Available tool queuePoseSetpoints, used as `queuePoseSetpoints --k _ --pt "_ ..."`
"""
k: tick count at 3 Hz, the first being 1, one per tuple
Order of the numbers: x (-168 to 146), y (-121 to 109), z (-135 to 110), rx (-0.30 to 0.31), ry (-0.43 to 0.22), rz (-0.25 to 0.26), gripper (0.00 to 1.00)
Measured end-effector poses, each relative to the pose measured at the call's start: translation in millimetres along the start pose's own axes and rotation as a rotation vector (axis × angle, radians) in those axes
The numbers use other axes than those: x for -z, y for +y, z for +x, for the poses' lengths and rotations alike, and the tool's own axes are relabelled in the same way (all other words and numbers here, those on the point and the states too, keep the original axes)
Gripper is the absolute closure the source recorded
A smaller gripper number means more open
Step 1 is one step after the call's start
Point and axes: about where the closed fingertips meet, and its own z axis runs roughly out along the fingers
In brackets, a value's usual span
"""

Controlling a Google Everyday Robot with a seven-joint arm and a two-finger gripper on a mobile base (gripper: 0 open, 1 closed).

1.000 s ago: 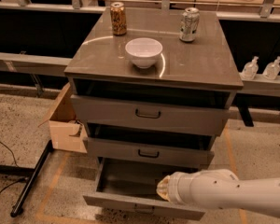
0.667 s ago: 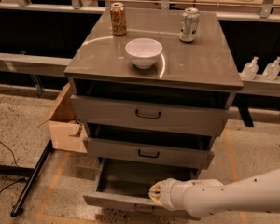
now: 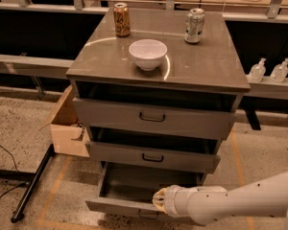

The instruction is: Close bottom drawer

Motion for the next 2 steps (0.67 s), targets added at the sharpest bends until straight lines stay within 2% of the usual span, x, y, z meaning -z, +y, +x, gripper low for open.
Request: queuePoseSetpoints --k 2 --pt "-59 15 22 -0.002 -0.013 -0.010 1.00"
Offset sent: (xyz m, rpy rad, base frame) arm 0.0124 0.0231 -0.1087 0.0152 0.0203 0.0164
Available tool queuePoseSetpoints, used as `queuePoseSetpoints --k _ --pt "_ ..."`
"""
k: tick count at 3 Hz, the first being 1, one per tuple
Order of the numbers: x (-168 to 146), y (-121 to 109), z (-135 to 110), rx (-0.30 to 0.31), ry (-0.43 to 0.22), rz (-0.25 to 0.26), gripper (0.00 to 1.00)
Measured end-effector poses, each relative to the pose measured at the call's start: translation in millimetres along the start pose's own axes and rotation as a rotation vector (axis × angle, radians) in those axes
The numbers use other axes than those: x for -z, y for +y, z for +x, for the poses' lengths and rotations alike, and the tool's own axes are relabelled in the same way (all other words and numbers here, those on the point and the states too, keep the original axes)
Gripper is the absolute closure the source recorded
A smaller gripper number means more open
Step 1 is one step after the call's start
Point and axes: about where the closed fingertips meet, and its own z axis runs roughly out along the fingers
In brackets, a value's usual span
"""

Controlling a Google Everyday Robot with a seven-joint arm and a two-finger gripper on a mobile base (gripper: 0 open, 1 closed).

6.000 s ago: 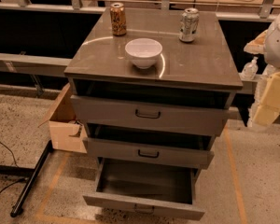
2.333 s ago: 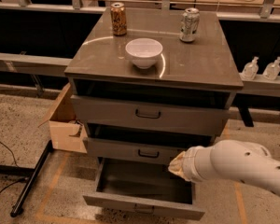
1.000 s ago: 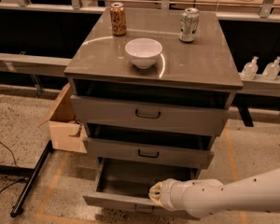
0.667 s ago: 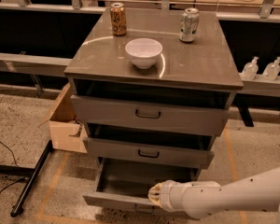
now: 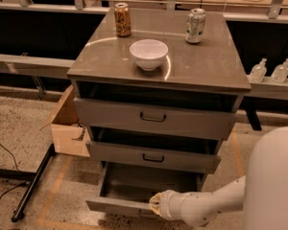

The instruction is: Close bottom drawer

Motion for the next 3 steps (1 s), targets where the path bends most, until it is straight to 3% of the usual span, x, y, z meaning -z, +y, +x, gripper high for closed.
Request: queuePoseSetpoints --k 2,3 --pt "-57 30 8 0.009 -0.052 -0.020 1.00" --pt "-90 45 9 -0.020 -0.098 -0.032 1.00"
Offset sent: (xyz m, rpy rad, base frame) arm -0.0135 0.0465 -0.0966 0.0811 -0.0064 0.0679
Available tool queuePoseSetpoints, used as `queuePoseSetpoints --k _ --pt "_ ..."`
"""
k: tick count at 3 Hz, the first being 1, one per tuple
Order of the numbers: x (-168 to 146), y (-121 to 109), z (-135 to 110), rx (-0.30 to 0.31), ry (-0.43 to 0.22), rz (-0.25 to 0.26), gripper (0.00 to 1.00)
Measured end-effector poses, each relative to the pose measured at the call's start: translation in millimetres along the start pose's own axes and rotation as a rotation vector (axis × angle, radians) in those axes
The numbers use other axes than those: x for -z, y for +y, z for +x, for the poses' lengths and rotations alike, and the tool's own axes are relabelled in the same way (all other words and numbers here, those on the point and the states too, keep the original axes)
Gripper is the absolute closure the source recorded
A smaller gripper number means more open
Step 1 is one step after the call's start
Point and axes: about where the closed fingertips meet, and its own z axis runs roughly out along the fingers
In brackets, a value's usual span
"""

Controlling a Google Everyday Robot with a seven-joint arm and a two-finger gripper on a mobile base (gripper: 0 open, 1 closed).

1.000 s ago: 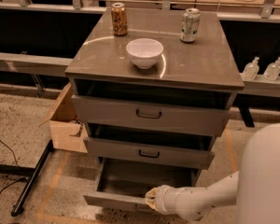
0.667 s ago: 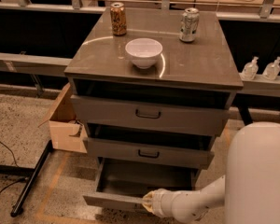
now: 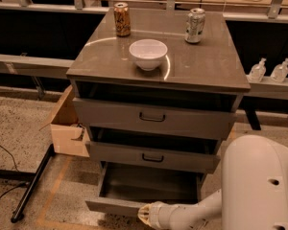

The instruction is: Close bottom drawer

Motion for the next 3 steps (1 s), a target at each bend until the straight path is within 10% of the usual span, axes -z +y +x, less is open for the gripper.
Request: queuePoseSetpoints --k 3 --pt "-98 7 1 -0.015 -0.116 0.010 1.00"
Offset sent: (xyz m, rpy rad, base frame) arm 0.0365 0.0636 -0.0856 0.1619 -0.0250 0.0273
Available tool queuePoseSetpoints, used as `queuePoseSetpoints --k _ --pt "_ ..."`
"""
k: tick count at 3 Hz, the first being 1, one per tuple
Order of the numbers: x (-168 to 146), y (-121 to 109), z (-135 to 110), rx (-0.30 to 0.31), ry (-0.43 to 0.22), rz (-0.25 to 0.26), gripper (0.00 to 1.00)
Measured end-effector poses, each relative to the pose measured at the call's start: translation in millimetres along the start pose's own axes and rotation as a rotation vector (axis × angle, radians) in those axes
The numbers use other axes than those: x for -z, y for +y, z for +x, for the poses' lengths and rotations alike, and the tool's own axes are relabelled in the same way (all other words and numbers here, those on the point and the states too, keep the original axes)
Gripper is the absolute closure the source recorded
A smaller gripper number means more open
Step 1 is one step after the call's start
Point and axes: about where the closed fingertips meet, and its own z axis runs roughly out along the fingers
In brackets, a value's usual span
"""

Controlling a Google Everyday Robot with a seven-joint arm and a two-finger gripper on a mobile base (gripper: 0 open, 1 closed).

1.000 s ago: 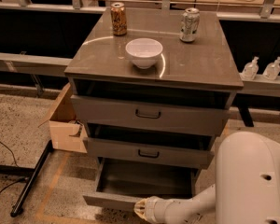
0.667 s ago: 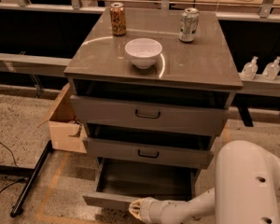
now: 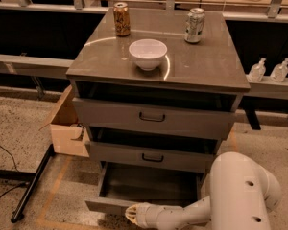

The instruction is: Close bottom drawer

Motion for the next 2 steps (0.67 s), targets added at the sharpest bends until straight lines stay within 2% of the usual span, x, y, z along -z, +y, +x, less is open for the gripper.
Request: queuePoseSetpoints --k 2 --pt "-40 -4 13 -0.010 0.061 0.014 1.00"
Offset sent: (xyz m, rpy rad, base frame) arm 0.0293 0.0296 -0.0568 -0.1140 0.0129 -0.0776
